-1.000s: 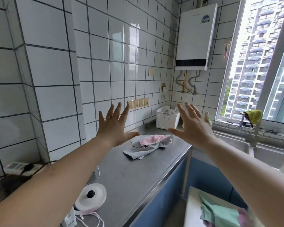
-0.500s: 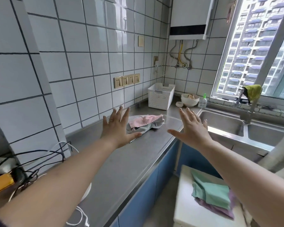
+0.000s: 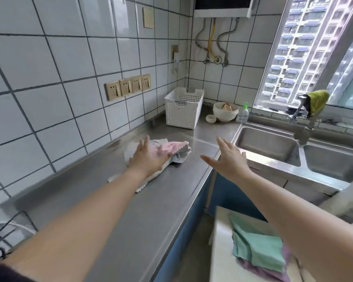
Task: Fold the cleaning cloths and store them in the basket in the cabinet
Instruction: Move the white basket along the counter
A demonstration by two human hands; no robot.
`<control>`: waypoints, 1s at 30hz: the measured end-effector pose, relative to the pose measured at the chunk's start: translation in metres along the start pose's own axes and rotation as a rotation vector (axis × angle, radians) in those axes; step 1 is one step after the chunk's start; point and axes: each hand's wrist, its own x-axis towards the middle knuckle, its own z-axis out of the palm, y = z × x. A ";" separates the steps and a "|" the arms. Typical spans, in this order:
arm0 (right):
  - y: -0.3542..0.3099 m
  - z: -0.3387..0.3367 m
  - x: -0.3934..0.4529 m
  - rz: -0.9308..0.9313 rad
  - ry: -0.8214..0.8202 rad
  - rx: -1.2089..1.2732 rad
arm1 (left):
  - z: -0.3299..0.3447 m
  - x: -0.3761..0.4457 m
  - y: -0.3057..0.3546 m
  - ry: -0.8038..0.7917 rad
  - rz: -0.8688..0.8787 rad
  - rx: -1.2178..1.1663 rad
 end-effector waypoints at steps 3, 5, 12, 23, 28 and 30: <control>0.013 0.009 0.038 0.028 -0.010 0.085 | 0.019 0.036 0.014 -0.044 -0.054 -0.221; 0.022 0.010 0.062 0.035 -0.022 0.149 | 0.030 0.058 0.023 -0.063 -0.092 -0.381; 0.064 0.008 0.147 0.046 -0.089 0.458 | 0.068 0.130 0.053 -0.046 -0.186 -0.481; 0.097 0.019 0.288 0.110 -0.175 0.672 | 0.095 0.236 0.085 0.033 -0.235 -0.573; 0.100 0.037 0.356 0.162 -0.198 0.710 | 0.106 0.312 0.086 0.036 -0.226 -0.581; 0.102 0.047 0.388 0.193 -0.213 0.742 | 0.110 0.349 0.085 0.038 -0.238 -0.584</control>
